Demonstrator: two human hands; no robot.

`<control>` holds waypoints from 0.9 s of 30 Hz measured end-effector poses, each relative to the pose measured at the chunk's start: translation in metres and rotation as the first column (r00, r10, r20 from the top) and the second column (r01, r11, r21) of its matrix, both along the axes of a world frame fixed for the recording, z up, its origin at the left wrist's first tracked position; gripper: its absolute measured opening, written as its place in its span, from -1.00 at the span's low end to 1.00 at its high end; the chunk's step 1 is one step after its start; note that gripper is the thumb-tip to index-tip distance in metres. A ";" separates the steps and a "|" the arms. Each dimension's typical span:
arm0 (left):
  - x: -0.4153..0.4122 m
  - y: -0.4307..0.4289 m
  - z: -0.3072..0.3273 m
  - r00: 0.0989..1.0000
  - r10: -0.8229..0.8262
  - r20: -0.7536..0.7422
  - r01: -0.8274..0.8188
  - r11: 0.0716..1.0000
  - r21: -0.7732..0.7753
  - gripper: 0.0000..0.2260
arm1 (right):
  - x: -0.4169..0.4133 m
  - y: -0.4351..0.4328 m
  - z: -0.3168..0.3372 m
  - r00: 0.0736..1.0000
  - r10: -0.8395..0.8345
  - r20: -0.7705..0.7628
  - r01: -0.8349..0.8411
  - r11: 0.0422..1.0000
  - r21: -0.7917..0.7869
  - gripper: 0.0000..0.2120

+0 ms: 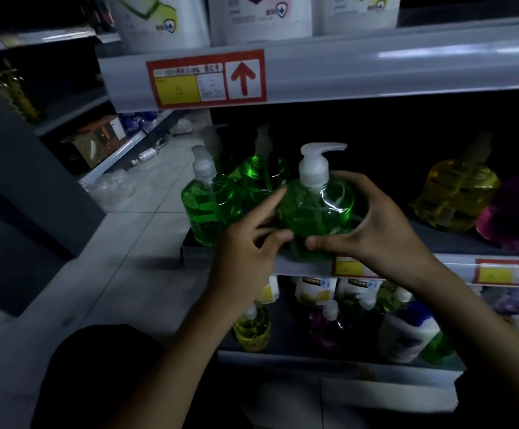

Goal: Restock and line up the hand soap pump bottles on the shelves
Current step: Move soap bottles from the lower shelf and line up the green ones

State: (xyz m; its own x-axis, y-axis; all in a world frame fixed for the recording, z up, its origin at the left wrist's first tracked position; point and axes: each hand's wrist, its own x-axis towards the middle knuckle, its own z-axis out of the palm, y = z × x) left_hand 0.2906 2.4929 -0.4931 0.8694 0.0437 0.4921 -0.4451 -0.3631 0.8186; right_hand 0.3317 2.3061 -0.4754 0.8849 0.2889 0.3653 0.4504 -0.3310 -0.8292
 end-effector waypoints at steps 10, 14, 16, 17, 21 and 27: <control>0.024 0.069 0.000 0.861 0.481 -0.166 -0.476 0.877 0.071 -0.44 | 0.037 0.049 -0.018 0.974 0.174 -0.144 -0.144 0.969 0.202 -0.17; 0.026 0.073 -0.011 0.895 0.425 -0.135 -0.405 0.901 0.152 -0.30 | 0.047 0.052 -0.020 0.939 0.268 -0.213 -0.213 0.945 0.250 -0.26; 0.027 0.074 -0.012 0.900 0.413 -0.136 -0.393 0.907 0.151 -0.29 | 0.047 0.053 -0.021 0.941 0.253 -0.223 -0.202 0.952 0.230 -0.27; 0.028 0.074 -0.012 0.901 0.414 -0.134 -0.394 0.907 0.150 -0.29 | 0.046 0.052 -0.021 0.950 0.218 -0.222 -0.178 0.966 0.186 -0.23; 0.029 0.074 -0.011 0.895 0.421 -0.145 -0.405 0.905 0.129 -0.29 | 0.039 0.049 -0.018 0.998 0.023 -0.061 -0.030 0.993 -0.115 -0.07; 0.028 0.073 -0.010 0.893 0.424 -0.148 -0.408 0.904 0.129 -0.32 | 0.035 0.054 -0.025 0.990 -0.041 0.133 0.068 0.975 -0.213 -0.11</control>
State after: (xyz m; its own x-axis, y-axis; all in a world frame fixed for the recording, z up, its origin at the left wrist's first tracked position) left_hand 0.3190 2.5662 -0.5030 0.8517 0.3812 0.3597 -0.0953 -0.5622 0.8215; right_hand 0.3664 2.3601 -0.4999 0.8521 0.3261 0.4095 0.5234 -0.5233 -0.6724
